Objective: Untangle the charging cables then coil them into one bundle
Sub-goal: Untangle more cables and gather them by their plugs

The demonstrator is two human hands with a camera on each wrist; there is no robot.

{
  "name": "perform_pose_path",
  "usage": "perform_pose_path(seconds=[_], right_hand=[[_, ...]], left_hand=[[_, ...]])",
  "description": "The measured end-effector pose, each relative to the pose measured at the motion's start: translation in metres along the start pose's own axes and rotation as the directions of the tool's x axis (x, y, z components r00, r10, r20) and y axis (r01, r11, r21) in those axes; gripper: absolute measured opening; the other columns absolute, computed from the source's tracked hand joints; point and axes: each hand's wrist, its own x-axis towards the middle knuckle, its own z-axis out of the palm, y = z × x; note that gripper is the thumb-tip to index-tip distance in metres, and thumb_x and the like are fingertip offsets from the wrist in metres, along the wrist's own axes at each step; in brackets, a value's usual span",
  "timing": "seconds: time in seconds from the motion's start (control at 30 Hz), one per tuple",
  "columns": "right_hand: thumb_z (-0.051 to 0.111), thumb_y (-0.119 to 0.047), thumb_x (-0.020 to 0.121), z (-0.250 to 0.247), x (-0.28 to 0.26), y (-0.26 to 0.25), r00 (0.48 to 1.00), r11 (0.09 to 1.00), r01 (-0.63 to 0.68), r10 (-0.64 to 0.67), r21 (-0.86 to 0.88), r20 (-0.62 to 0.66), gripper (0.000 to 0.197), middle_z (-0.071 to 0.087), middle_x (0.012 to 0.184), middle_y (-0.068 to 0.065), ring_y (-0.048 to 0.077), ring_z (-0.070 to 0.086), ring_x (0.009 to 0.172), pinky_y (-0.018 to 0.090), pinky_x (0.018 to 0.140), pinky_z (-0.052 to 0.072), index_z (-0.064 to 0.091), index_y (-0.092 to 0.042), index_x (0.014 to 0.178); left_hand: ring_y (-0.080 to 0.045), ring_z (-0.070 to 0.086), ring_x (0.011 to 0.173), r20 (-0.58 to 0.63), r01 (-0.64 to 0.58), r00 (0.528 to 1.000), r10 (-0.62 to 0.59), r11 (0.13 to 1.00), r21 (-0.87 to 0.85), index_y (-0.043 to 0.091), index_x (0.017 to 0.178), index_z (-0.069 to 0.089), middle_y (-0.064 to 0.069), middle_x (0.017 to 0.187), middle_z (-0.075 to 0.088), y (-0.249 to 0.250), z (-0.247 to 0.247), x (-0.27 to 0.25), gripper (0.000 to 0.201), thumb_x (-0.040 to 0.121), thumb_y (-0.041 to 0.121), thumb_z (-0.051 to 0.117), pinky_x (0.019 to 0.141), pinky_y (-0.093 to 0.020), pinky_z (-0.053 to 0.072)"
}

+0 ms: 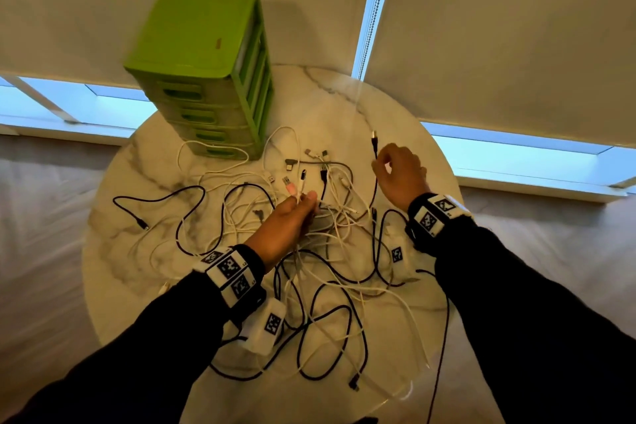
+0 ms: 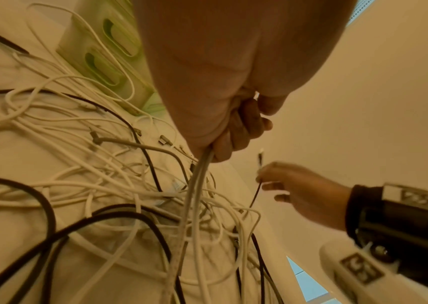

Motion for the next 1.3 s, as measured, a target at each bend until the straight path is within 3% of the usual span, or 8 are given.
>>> perform_pose_path(seconds=[0.17, 0.37, 0.5, 0.63, 0.7, 0.87, 1.1, 1.3], right_hand=[[0.048, -0.024, 0.104, -0.051, -0.019, -0.060, 0.994, 0.786, 0.079, -0.106, 0.613, 0.007, 0.010, 0.060, 0.076, 0.013, 0.028, 0.061, 0.068, 0.054, 0.074, 0.056, 0.045, -0.014, 0.102], [0.051, -0.031, 0.104, -0.026, -0.090, -0.093, 0.935, 0.830, 0.234, -0.335, 0.506, 0.117, 0.010, 0.057, 0.070, -0.007, 0.010, 0.051, 0.057, 0.032, 0.059, 0.046, 0.049, -0.021, 0.101], [0.054, -0.026, 0.103, -0.002, -0.125, -0.104, 0.905, 0.807, 0.277, -0.402, 0.522, 0.142, 0.011, 0.060, 0.116, -0.033, 0.009, 0.069, 0.083, 0.029, 0.073, 0.055, 0.052, -0.016, 0.100], [0.058, -0.022, 0.100, 0.010, -0.144, -0.116, 0.917, 0.788, 0.259, -0.382, 0.559, 0.115, 0.010, 0.063, 0.123, -0.023, 0.014, 0.069, 0.090, 0.035, 0.073, 0.057, 0.053, -0.013, 0.098], [0.058, -0.023, 0.101, 0.012, -0.152, -0.121, 0.922, 0.785, 0.216, -0.360, 0.580, 0.143, 0.012, 0.068, 0.115, -0.010, 0.012, 0.067, 0.071, 0.030, 0.060, 0.054, 0.053, -0.012, 0.100], [0.044, -0.033, 0.106, 0.024, -0.166, -0.126, 0.908, 0.863, 0.277, -0.379, 0.423, 0.178, 0.023, 0.060, 0.070, 0.005, 0.020, 0.057, 0.061, 0.044, 0.066, 0.051, 0.055, -0.018, 0.092], [0.040, -0.036, 0.107, 0.036, -0.171, -0.142, 0.893, 0.833, 0.343, -0.432, 0.435, 0.124, 0.028, 0.059, 0.066, -0.008, 0.009, 0.057, 0.062, 0.038, 0.068, 0.051, 0.057, -0.024, 0.088], [0.021, -0.055, 0.103, 0.043, -0.159, -0.093, 0.887, 0.948, 0.311, -0.317, 0.072, 0.337, 0.044, 0.058, 0.063, -0.026, -0.003, 0.051, 0.066, 0.048, 0.102, 0.037, 0.049, -0.043, 0.072]], left_hand=[[-0.010, 0.023, 0.056, 0.018, -0.017, 1.000, 0.022, 0.960, -0.279, 0.015, 0.089, 0.057, 0.006, 0.063, 0.033, -0.002, 0.005, 0.001, 0.047, 0.107, 0.047, 0.027, 0.053, -0.028, 0.017], [-0.008, 0.043, 0.062, -0.092, -0.122, 0.992, 0.091, 0.900, -0.419, 0.010, 0.116, 0.063, 0.003, 0.081, 0.053, 0.012, 0.005, -0.016, 0.054, 0.106, 0.049, 0.027, 0.055, -0.024, 0.027], [-0.013, 0.069, 0.095, -0.037, -0.130, 0.991, 0.125, 0.933, -0.335, 0.015, 0.124, 0.063, 0.000, 0.110, 0.072, 0.013, -0.003, -0.038, 0.053, 0.103, 0.051, 0.031, 0.071, -0.018, 0.052], [-0.006, 0.066, 0.108, -0.009, -0.132, 0.991, 0.133, 0.972, -0.196, 0.018, 0.123, 0.062, 0.004, 0.116, 0.072, 0.006, -0.020, -0.059, 0.040, 0.105, 0.045, 0.037, 0.080, -0.019, 0.051], [-0.011, 0.062, 0.120, -0.043, -0.144, 0.989, 0.139, 0.977, -0.158, 0.019, 0.132, 0.057, -0.001, 0.134, 0.063, 0.001, -0.027, -0.063, 0.053, 0.099, 0.059, 0.043, 0.093, -0.031, 0.050], [-0.009, 0.039, 0.066, -0.170, -0.273, 0.955, 0.244, 0.947, -0.172, 0.032, 0.093, 0.067, 0.000, 0.075, 0.037, 0.014, -0.043, -0.077, 0.048, 0.094, 0.067, 0.034, 0.067, -0.026, 0.038], [-0.011, 0.060, 0.081, -0.072, -0.319, 0.947, 0.312, 0.938, -0.137, 0.024, 0.074, 0.057, -0.003, 0.108, 0.066, 0.023, -0.053, -0.083, 0.048, 0.099, 0.057, 0.033, 0.065, -0.024, 0.047], [-0.023, 0.055, 0.075, -0.202, -0.366, 0.929, 0.310, 0.852, -0.375, 0.012, 0.073, 0.041, -0.003, 0.067, 0.053, 0.038, -0.071, -0.079, 0.054, 0.096, 0.062, 0.037, 0.078, -0.043, 0.046]])
